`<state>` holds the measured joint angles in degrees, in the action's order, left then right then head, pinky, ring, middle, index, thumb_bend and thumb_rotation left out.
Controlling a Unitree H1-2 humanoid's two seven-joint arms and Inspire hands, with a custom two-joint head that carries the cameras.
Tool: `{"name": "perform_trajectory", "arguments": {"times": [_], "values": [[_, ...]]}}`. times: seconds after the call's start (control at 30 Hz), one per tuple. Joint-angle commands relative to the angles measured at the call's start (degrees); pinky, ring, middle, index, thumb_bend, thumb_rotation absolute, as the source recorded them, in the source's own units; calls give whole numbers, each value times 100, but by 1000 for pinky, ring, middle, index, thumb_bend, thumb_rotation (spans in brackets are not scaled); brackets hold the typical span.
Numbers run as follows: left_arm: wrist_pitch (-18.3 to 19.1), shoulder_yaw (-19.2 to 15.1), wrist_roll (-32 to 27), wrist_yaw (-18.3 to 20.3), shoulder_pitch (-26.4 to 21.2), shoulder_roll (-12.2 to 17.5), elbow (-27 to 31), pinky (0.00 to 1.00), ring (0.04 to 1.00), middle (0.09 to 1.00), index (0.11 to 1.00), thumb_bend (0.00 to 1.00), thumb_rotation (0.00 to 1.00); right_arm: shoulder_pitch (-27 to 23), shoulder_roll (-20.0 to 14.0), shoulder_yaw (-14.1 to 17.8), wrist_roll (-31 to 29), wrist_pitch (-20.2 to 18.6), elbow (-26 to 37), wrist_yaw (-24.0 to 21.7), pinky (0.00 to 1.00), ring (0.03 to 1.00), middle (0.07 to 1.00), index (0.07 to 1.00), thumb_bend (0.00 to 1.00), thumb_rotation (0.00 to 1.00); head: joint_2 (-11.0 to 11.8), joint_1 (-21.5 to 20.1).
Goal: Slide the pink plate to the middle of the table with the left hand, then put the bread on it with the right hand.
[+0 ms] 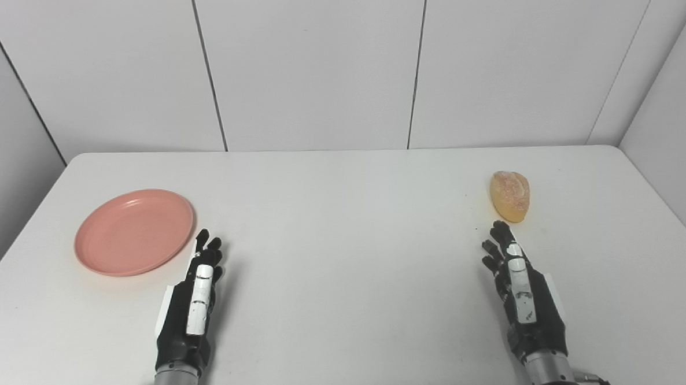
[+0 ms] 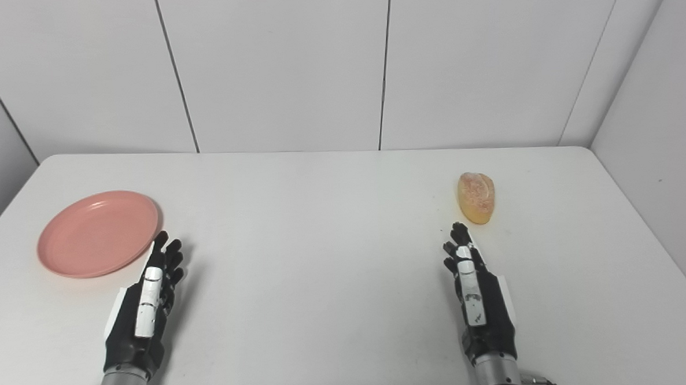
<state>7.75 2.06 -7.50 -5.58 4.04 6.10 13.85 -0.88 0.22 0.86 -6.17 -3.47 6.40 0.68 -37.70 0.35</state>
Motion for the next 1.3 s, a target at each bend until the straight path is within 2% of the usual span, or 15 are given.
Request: {"name": "perform_trajectory", "arguments": {"times": [0.0, 0.87, 1.07, 1.27], "values": [[-264, -10, 26, 52, -22, -294, 111, 1000, 983, 980, 1000, 778, 982, -206, -20, 12, -10, 49, 109, -63, 951, 938, 958, 934, 765, 964, 5, 3], [-303, -9, 7, 46, -16, -305, 86, 1000, 986, 978, 1000, 777, 982, -226, -69, -58, 60, -131, 95, -81, 971, 951, 964, 942, 775, 970, 33, 9], [-408, 38, 46, 6, -25, -395, -25, 1000, 982, 971, 1000, 771, 976, -232, -145, -20, 3, -19, -18, -140, 967, 945, 959, 939, 763, 974, 167, 254], [-662, 177, 170, -36, -71, -511, -335, 1000, 985, 973, 1000, 757, 981, -268, -272, 98, -158, 219, -340, -290, 981, 953, 966, 947, 757, 973, 476, 771]]}}
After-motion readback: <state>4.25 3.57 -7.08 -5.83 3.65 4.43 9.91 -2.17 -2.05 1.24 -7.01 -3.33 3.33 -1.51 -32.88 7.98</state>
